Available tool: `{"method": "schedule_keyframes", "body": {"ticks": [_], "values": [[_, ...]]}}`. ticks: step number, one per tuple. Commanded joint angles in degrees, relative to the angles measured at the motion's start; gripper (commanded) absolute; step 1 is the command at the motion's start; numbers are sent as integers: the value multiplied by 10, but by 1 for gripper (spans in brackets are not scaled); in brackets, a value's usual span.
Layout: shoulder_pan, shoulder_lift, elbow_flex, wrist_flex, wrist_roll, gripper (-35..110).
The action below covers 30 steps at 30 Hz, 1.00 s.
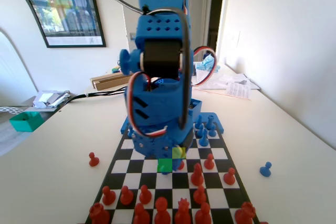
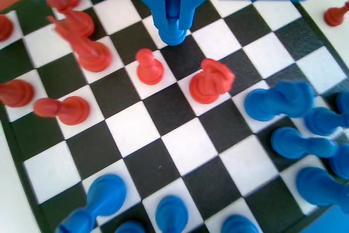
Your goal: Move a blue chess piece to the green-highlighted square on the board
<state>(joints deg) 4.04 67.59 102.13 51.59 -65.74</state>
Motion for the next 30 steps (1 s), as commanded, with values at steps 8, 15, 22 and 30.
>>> {"method": "schedule_keyframes", "body": {"ticks": [8, 15, 22, 30], "values": [[-3, 23, 28, -7, -5, 1], [2, 29, 29, -7, -7, 1], [10, 37, 33, -6, -13, 1], [12, 45, 40, -7, -18, 1]]}}
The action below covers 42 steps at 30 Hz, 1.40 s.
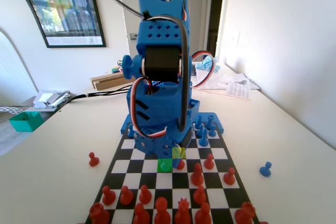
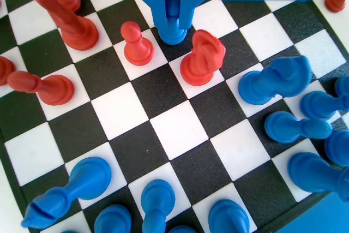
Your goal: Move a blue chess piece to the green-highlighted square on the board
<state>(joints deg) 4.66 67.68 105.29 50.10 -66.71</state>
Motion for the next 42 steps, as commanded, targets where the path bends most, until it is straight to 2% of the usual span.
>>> {"method": "schedule_keyframes", "body": {"ticks": [1, 21, 32, 42], "values": [[6, 45, 10, 8, -9, 1], [12, 71, -24, 33, 11, 11], [15, 127, -127, 142, 12, 11], [17, 277, -207, 295, -76, 10]]}}
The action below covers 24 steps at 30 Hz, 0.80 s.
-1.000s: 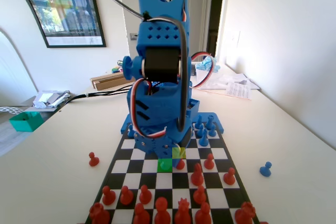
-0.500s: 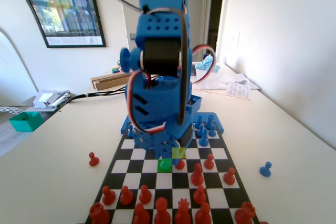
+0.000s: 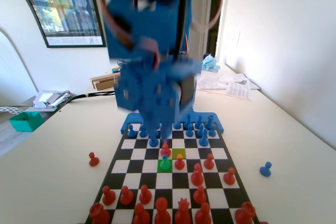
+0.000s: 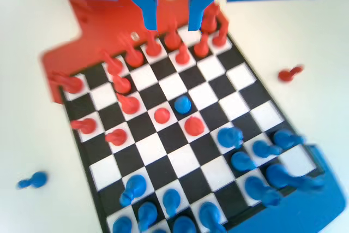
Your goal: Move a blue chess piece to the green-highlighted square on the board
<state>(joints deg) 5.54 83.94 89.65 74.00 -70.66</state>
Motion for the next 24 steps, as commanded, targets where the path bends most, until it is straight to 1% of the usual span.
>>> {"method": "schedule_keyframes", "body": {"ticks": [1, 7, 11, 18, 24], "values": [[8, 135, -54, 71, -51, 10], [12, 242, -56, 137, -123, 9], [14, 301, -42, 162, -161, 8], [-6, 451, 108, 140, -221, 5], [-40, 591, 207, 163, -244, 4]]}}
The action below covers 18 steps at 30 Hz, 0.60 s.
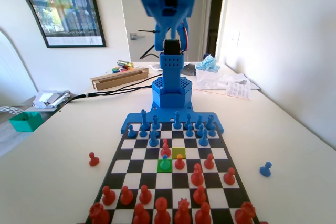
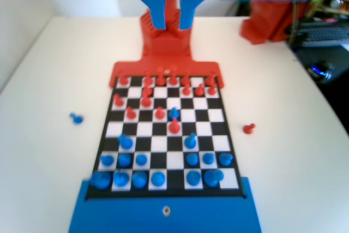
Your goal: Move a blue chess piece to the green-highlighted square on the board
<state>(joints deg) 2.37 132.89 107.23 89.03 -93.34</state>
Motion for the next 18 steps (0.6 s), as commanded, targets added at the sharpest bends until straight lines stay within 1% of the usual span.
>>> {"method": "schedule_keyframes", "body": {"ticks": [1, 5, 10, 18], "values": [[-14, 123, 43, 18, -22, 4], [-33, 203, 88, 35, -33, 3], [-46, 297, 150, 25, -40, 3], [-51, 359, 176, 25, -54, 1]]}}
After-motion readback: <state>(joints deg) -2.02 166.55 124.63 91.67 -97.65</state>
